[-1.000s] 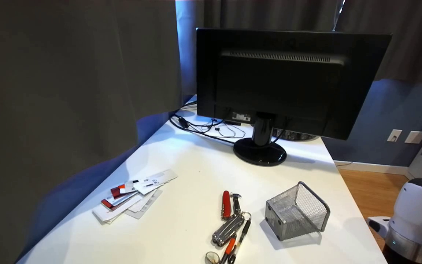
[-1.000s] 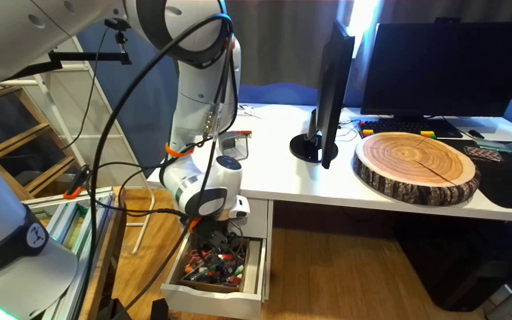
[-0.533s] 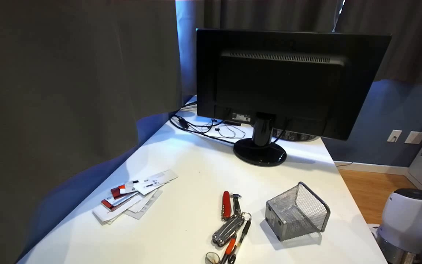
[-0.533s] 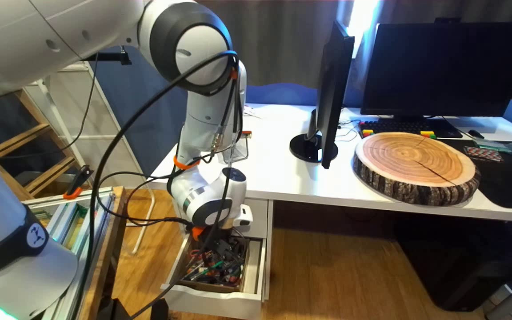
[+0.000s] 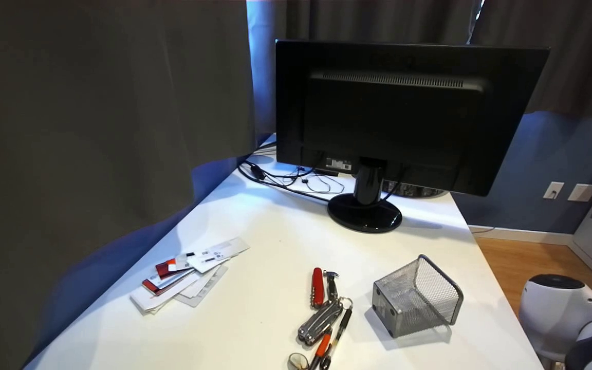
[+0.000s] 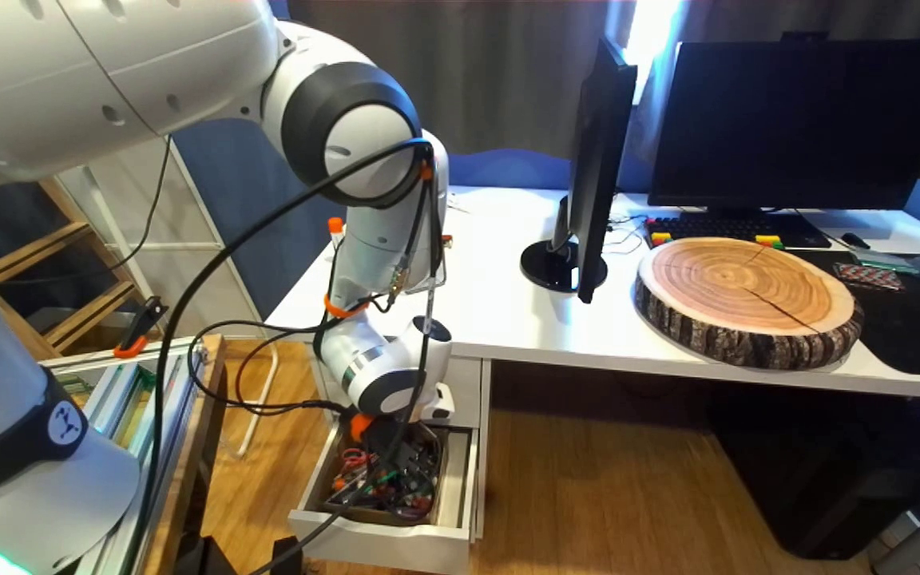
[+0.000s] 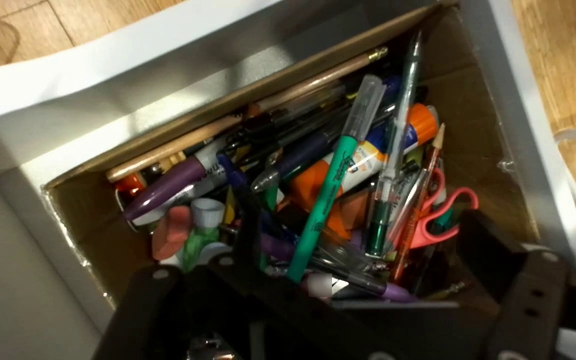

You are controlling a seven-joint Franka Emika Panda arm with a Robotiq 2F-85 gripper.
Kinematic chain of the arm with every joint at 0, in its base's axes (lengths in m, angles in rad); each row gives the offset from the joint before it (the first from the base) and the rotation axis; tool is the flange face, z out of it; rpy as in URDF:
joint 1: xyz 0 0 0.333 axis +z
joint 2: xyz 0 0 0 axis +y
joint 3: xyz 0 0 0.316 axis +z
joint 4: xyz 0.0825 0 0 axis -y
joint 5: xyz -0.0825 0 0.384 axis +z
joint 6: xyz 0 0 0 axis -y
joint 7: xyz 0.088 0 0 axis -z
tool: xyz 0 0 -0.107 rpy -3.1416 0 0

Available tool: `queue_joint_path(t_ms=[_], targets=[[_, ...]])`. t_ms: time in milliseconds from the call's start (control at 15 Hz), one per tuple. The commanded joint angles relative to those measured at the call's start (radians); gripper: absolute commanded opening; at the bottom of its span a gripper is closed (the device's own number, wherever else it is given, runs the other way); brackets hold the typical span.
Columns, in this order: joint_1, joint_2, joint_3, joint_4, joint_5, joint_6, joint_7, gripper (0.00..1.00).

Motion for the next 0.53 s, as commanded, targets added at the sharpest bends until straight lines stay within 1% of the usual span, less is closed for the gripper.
queue_joint_path(t_ms=[0, 400, 467], targets=[[-0.026, 0.057, 0.020, 0.071, -0.025, -0.060, 0.003, 1.00], [-0.065, 0.122, 0.048, 0.106, -0.021, -0.034, -0.002, 1.00], [-0.072, 0.130, 0.050, 0.107, -0.020, -0.027, -0.001, 0.98]])
